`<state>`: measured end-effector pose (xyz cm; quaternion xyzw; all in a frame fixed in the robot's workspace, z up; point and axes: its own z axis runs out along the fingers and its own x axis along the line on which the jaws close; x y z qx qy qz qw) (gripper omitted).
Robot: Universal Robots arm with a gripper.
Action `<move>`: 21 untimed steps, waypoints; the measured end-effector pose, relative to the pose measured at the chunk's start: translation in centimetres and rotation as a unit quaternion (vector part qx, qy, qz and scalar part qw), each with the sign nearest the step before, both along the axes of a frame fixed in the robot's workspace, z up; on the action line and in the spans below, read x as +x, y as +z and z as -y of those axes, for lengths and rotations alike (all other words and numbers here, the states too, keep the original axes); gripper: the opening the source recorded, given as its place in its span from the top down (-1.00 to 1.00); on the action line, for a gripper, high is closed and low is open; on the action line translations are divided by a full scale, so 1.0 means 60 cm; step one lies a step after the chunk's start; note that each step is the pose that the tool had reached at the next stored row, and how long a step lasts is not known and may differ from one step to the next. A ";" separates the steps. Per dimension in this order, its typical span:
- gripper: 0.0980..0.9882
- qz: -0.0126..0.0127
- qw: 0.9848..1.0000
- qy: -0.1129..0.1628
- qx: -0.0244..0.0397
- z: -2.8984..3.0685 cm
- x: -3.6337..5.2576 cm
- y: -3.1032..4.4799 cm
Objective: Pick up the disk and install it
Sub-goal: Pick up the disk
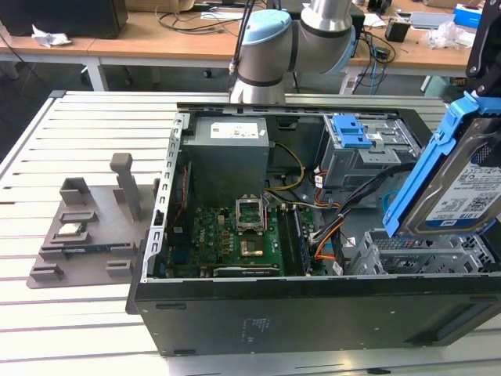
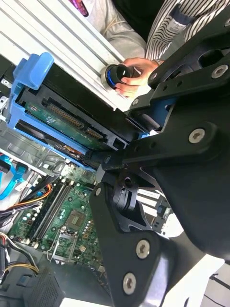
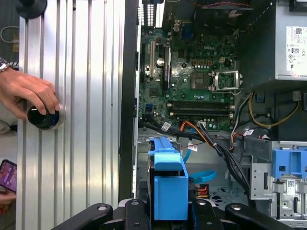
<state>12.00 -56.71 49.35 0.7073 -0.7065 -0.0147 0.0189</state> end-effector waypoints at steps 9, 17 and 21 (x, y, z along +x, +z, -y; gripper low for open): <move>0.40 0.000 1.000 0.000 0.000 0.0000 0.003 -0.019; 0.40 0.000 1.000 0.000 -0.003 -0.0126 0.007 -0.026; 0.40 0.000 1.000 0.000 -0.005 -0.0250 0.011 -0.027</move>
